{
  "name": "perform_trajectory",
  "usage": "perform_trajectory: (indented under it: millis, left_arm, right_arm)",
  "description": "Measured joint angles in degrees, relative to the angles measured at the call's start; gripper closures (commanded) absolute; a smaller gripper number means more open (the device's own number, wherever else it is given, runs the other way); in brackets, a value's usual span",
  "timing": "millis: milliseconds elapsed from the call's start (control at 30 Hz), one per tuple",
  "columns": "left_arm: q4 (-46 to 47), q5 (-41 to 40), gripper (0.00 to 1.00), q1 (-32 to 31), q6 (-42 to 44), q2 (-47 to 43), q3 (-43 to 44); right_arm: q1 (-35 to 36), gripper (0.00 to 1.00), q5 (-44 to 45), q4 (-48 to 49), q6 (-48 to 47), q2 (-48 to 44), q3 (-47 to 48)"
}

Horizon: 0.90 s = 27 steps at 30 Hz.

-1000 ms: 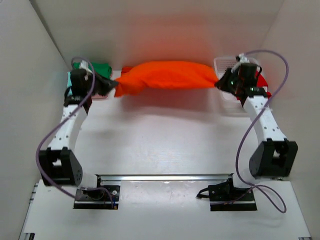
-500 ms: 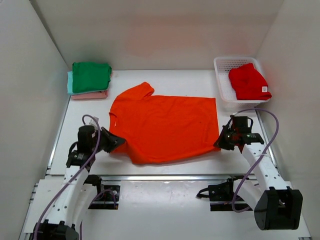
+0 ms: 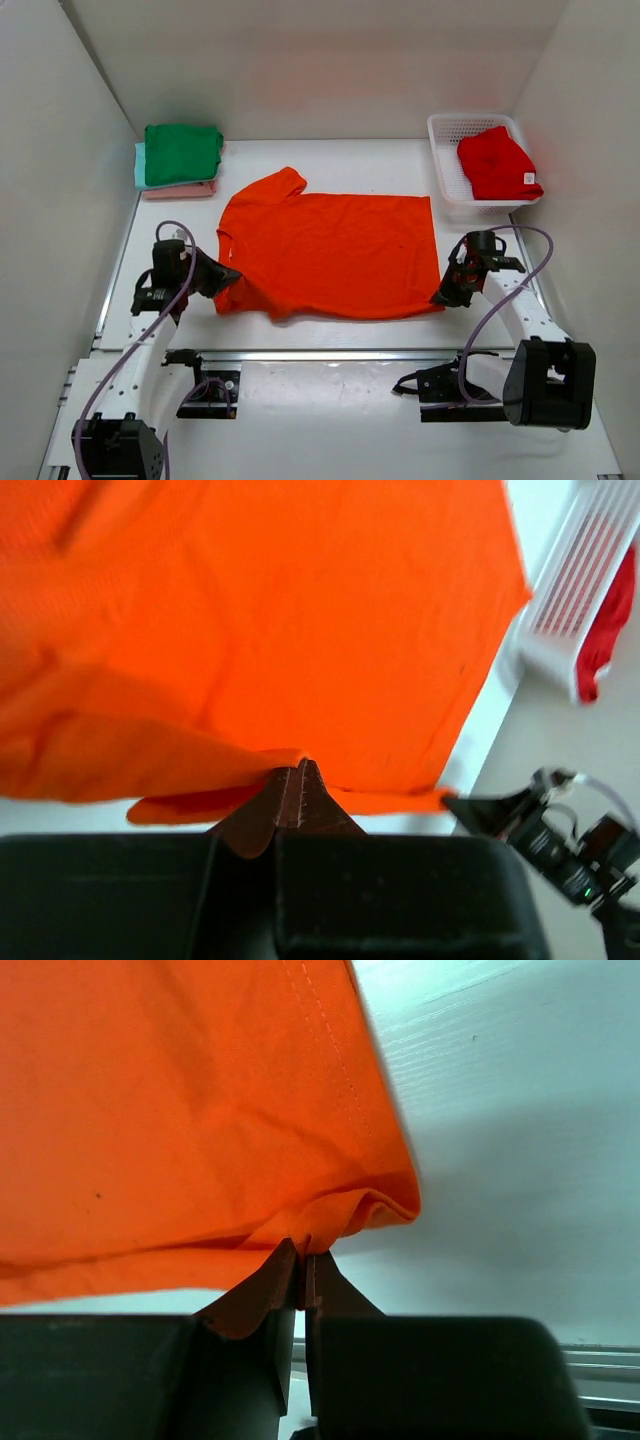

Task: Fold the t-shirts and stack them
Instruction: Fold the flattened tshirt in 1/3 of the way

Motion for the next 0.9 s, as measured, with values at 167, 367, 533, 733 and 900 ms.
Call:
perform_trajectory:
  millis: [167, 367, 533, 733, 900]
  left_arm:
    - [4.94, -3.34, 1.0, 2.82, 0.79, 6.88, 2.29]
    - [7.28, -4.81, 1.0, 3.26, 0.76, 11.45, 3.37]
    - [9.29, -5.03, 1.0, 3.21, 0.72, 14.95, 5.42]
    - [11.13, -5.38, 1.0, 2.8, 0.79, 18.51, 6.93]
    - [11.47, -5.73, 1.0, 2.14, 0.81, 21.99, 7.56]
  right_arm:
    - [-0.44, 1.0, -0.83, 1.75, 0.0, 5.68, 1.86]
    - [-0.98, 1.0, -1.11, 2.97, -0.02, 9.35, 5.27]
    - [-1.36, 1.0, -1.2, 4.26, 0.02, 12.39, 7.54]
    - [-1.49, 1.0, -1.57, 6.01, 0.22, 16.37, 9.84]
    - [-1.62, 1.0, -1.7, 7.1, 0.42, 18.71, 10.97]
